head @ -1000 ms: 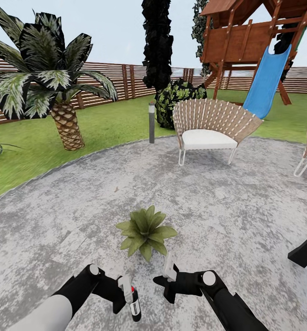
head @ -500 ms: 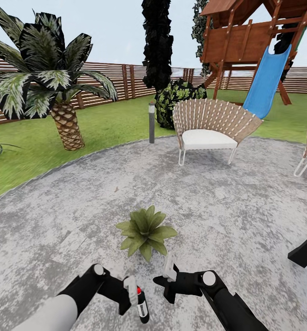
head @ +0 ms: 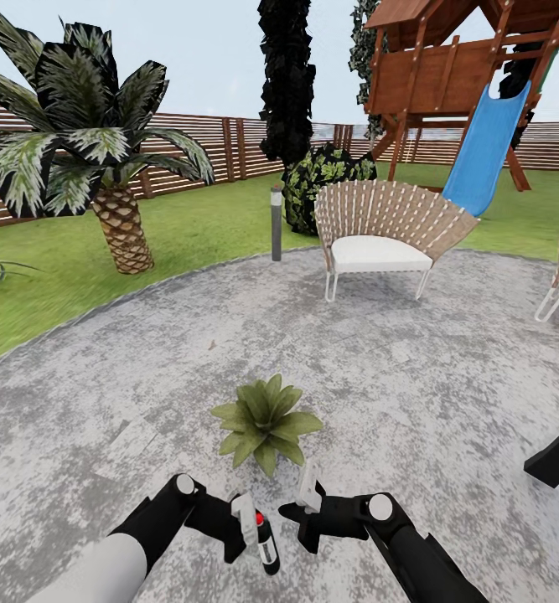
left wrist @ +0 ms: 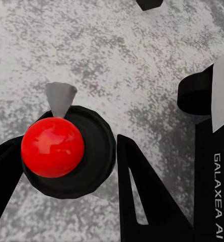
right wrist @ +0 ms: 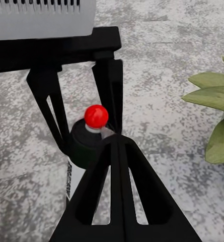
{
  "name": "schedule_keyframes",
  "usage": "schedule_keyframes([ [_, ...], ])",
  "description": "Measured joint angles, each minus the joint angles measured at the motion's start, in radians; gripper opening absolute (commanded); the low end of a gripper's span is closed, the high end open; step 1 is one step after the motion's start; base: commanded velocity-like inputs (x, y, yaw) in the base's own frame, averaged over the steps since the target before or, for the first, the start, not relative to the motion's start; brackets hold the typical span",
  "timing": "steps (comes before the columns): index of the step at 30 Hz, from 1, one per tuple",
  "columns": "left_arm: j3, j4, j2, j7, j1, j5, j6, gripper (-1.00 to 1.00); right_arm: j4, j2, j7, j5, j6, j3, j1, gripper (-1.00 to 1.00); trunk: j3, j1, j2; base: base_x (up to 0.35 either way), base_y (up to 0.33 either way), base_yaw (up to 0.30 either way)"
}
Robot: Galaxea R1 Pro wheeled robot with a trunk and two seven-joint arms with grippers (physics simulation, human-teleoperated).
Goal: Pick up the pesticide atomizer in the garden and spray insectifuge to fully cover both potted plants in the garden.
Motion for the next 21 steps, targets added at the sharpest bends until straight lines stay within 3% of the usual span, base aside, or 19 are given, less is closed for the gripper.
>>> schedule_keyframes([
  [21, 0.002, -0.004, -0.017, -0.002, -0.001, 0.000, -0.001, -1.00, 0.000, 0.000, 0.000, 0.000, 0.000, 0.000, 0.000, -1.00, 0.000, 0.000, 0.000, 0.000, 0.000, 0.000],
])
